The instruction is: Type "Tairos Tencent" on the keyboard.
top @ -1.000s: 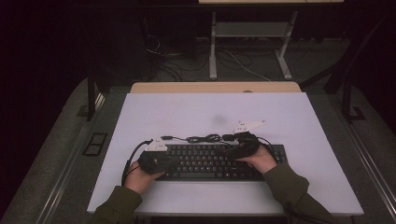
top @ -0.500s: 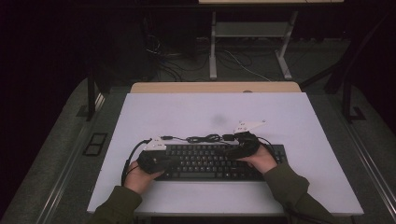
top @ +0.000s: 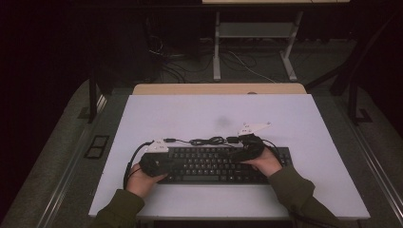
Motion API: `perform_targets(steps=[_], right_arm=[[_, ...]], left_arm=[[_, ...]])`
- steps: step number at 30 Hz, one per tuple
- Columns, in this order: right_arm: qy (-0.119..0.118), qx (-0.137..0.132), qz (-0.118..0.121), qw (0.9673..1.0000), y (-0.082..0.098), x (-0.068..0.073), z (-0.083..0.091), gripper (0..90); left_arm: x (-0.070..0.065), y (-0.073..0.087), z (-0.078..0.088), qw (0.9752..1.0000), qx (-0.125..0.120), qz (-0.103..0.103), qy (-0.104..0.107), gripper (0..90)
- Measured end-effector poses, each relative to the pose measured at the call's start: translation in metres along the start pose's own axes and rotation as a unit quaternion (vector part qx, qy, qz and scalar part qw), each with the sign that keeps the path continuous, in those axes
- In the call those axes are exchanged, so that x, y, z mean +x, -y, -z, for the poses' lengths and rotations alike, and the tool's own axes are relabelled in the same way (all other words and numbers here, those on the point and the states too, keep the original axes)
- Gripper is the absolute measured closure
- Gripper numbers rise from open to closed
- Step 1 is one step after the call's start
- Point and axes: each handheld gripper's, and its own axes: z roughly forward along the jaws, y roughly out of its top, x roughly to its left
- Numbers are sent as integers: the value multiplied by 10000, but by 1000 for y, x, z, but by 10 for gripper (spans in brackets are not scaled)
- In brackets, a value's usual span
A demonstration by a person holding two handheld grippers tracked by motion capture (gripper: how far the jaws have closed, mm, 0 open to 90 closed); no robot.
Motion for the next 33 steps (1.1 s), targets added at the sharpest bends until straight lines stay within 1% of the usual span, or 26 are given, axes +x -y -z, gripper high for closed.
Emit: perform_targets(steps=[2, 4, 5, 6, 8, 9, 12, 14, 20, 25, 27, 28, 33], right_arm=[[-3, -2, -5, 10000, 0, 0, 0, 299], [-2, -5, -9, 10000, 0, 0, 0, 299], [1, -4, -11, 10000, 0, 0, 0, 299], [2, -5, -11, 10000, 0, 0, 0, 299], [3, -5, -10, 10000, 0, 0, 0, 299], [0, -3, -9, 10000, 0, 0, 0, 298], [5, 3, -9, 10000, 0, 0, 0, 299], [-1, -1, -10, 10000, 0, 0, 0, 299], [1, -2, -9, 10000, 0, 0, 1, 299], [0, -6, -22, 10000, 0, -1, 1, 298], [-3, 3, -9, 10000, 0, -1, 1, 298], [1, 2, -1, 10000, 0, 0, 0, 299], [-2, 1, -3, 10000, 0, 0, 0, 299]], left_arm=[[-1, -1, 0, 10000, -39, 9, 44, 890], [-2, -1, -1, 10000, -13, -22, 79, 890], [-3, -2, -1, 9999, -42, 6, 104, 889], [-4, -2, -1, 9999, -3, -39, 130, 890], [-6, -3, -3, 9998, -18, -61, 171, 890], [-7, -3, -3, 9998, -30, -29, 191, 890], [-8, -3, -5, 9996, 6, -82, 256, 890], [-10, -4, -6, 9995, 3, -69, 303, 890], [-15, -5, -10, 9989, 18, -117, 450, 890], [-19, -6, -15, 9981, 121, -239, 555, 890], [-22, -6, -17, 9978, 133, -246, 600, 890], [-22, -7, -18, 9975, 185, -299, 619, 890], [-26, -7, -23, 9967, 259, -344, 687, 890]])
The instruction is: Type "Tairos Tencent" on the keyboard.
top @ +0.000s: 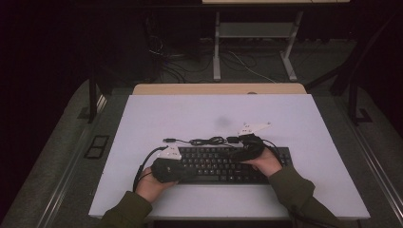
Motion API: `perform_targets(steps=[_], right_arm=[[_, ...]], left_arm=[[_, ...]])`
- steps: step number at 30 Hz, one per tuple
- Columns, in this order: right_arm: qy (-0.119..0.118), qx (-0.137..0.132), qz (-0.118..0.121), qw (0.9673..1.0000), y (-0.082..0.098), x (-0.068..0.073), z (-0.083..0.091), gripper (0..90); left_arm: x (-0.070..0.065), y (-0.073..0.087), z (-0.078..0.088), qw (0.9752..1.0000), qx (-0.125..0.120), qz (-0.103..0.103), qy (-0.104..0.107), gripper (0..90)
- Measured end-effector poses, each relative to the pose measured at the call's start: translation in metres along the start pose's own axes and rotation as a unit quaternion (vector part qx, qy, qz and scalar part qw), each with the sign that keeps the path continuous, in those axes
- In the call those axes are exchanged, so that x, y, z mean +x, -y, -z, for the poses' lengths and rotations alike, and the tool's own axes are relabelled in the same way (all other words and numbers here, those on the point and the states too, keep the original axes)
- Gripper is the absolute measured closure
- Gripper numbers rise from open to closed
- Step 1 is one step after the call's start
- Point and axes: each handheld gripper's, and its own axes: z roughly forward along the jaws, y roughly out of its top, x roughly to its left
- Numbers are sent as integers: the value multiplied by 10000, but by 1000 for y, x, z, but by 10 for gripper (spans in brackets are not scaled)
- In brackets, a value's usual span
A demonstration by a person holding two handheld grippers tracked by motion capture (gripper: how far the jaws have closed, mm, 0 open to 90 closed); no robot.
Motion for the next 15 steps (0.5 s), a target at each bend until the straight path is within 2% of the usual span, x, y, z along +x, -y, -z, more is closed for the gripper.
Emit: perform_targets(steps=[6, 15], right_arm=[[12, -10, -5, 10000, 0, 0, 0, 298], [9, -1, -3, 10000, 0, 0, 0, 298]], left_arm=[[-1, 1, -4, 9999, 130, -60, 34, 890], [-1, 2, -7, 9998, 162, -39, 63, 890]])
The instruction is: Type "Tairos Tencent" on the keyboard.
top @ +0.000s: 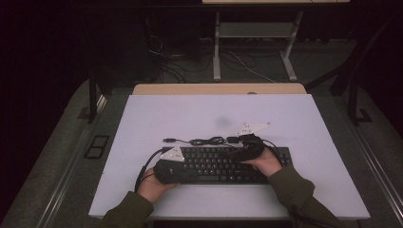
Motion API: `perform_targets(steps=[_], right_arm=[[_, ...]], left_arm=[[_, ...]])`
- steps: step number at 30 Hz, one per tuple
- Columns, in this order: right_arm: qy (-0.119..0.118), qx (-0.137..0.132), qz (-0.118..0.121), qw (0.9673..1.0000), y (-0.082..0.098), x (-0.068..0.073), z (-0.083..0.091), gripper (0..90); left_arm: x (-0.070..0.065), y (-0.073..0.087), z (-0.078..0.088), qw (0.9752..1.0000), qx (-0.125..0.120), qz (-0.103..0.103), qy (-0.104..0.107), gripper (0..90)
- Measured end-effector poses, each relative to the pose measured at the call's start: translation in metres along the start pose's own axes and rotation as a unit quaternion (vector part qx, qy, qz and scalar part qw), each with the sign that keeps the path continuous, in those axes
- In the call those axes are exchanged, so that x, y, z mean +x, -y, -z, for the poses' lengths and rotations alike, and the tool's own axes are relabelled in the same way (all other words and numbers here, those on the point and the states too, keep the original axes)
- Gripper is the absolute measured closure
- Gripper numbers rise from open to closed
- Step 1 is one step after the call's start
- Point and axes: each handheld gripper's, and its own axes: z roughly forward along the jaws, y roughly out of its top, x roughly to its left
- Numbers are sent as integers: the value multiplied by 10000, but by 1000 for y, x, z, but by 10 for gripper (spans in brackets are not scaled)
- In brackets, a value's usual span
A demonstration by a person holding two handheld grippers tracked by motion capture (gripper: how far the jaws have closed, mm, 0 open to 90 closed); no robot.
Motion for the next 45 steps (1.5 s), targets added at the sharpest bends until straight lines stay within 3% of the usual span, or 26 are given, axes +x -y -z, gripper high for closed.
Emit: perform_targets(steps=[31, 40, 45], right_arm=[[8, -21, -9, 10000, 0, 0, 0, 298], [-13, -33, -17, 10000, 0, 0, 0, 302], [-41, -53, -36, 10000, 0, 1, 1, 316]], left_arm=[[0, -3, 7, 9999, -157, -9, -51, 890], [3, -3, 12, 9994, -292, 81, -160, 886], [5, -1, 14, 9988, -367, 147, -274, 831]])
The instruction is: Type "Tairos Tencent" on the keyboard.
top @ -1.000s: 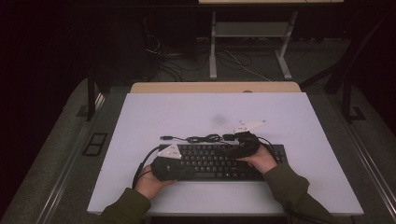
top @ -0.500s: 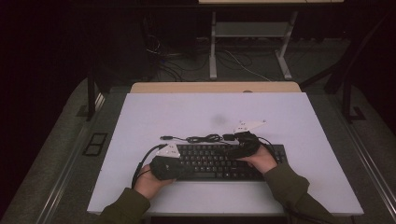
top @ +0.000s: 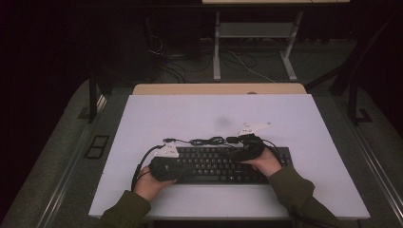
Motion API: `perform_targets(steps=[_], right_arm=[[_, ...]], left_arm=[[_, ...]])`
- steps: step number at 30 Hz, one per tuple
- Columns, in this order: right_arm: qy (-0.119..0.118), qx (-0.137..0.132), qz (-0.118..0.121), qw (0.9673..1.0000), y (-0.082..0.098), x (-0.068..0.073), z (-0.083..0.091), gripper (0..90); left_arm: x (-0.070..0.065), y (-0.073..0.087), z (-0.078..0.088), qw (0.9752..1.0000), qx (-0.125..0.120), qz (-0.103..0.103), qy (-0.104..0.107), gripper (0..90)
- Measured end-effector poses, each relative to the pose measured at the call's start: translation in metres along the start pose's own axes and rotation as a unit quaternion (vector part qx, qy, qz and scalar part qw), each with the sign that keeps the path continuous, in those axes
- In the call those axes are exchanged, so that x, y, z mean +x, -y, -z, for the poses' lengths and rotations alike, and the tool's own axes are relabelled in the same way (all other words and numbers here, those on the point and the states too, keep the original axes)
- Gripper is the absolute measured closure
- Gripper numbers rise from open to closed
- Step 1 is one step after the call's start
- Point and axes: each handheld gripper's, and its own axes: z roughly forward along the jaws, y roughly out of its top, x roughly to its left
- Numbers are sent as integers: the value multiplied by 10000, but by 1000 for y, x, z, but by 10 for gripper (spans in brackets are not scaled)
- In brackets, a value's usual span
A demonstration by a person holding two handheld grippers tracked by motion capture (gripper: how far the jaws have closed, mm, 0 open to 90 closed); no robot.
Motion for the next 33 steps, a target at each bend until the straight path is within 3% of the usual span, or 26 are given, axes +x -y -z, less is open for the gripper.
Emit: perform_targets(steps=[13, 28, 33], right_arm=[[-198, 75, -15, 9998, 0, 4, -1, 505], [-626, 348, 155, 9973, 2, 13, 5, 878], [-717, 406, 194, 9964, 7, 15, 13, 892]], left_arm=[[6, 0, 2, 9991, -170, 201, -340, 577], [13, 1, 5, 9962, -430, 348, -673, 308], [14, 0, 3, 9956, -462, 365, -734, 239]])
